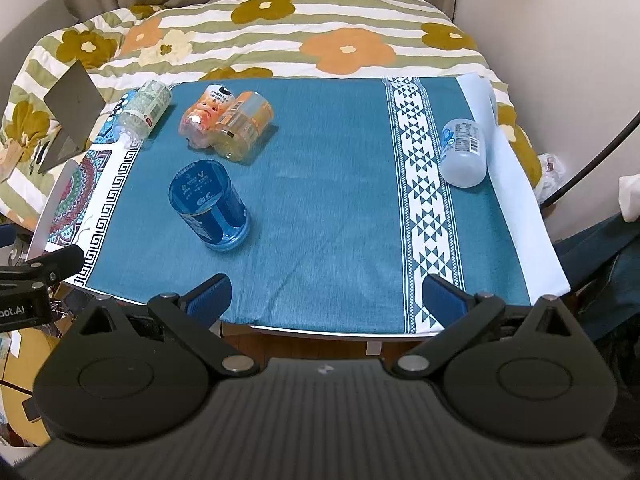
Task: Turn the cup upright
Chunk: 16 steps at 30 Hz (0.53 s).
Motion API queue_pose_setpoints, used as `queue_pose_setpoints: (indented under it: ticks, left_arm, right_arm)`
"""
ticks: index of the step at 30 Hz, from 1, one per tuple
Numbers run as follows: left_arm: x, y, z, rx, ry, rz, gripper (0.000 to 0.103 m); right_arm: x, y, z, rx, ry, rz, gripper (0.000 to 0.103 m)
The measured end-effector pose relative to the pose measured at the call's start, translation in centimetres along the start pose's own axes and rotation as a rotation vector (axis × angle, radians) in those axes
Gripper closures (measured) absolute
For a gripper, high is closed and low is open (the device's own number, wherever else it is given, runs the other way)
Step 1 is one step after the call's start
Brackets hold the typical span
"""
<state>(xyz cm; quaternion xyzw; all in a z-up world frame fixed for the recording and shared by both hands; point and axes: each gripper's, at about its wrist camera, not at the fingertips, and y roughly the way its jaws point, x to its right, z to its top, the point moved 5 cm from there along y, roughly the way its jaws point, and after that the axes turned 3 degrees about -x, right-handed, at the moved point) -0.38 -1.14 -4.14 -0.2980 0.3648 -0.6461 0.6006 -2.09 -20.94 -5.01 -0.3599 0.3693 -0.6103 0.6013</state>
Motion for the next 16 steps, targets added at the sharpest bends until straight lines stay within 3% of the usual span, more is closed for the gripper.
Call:
queue_pose_setpoints:
  ticks: [16]
  left_arm:
    - [-0.60,0.54,0.69,0.011,-0.003,0.000,0.000]
  right_arm:
    - [-0.43,0.03,0.33,0.005,-0.002,-0.016,0.000]
